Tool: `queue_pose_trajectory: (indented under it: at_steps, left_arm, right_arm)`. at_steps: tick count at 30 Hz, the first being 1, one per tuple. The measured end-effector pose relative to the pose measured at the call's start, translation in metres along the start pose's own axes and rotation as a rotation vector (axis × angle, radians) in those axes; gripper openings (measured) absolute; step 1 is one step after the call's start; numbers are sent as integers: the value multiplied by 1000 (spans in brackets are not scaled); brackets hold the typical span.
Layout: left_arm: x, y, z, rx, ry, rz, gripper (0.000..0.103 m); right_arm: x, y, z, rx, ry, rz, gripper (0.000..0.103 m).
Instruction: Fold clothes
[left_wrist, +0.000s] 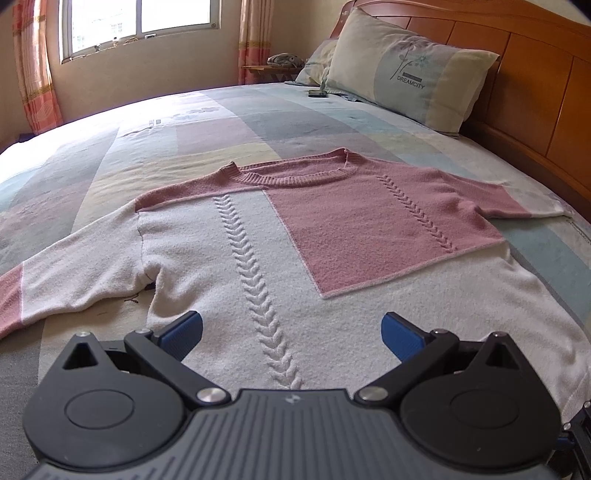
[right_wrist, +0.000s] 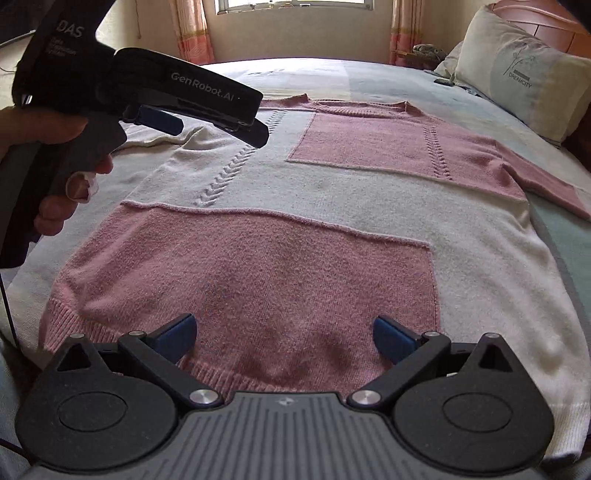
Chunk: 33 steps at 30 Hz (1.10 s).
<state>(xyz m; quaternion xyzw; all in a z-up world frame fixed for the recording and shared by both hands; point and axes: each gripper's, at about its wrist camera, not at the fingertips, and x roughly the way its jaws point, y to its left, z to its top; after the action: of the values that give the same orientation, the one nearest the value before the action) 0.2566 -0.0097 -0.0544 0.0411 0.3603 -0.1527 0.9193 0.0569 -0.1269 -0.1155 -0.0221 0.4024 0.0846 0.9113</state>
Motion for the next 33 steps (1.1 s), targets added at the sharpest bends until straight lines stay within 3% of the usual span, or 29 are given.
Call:
queue_pose_trajectory:
  at_steps: [4, 10, 13, 15, 20, 24, 28, 30, 33]
  left_arm:
    - [-1, 1, 2, -12, -7, -11, 102]
    - [-3, 4, 0, -12, -10, 10, 102]
    - [1, 9, -1, -30, 5, 24, 102]
    - [3, 12, -1, -38, 11, 29, 102]
    - [1, 10, 0, -34, -2, 20, 102]
    - [4, 6, -1, -18, 5, 19, 102]
    - [6, 2, -3, -4, 17, 18, 102]
    - [7, 1, -4, -2, 19, 20, 102]
    - [8, 2, -4, -2, 22, 23, 102]
  right_arm:
    - [-20, 6, -16, -29, 2, 50, 103]
    - [-7, 11, 23, -2, -90, 98, 103]
    - [9, 18, 34, 11, -71, 123, 103]
    - [17, 22, 29, 25, -29, 162, 103]
    - [-7, 9, 10, 27, -59, 238, 103]
    - [-30, -40, 11, 72, -206, 37, 103]
    - [-21, -100, 12, 139, -188, -159, 103]
    - [-15, -125, 6, 214, -145, -193, 103]
    - [-16, -137, -19, 325, -119, -149, 103]
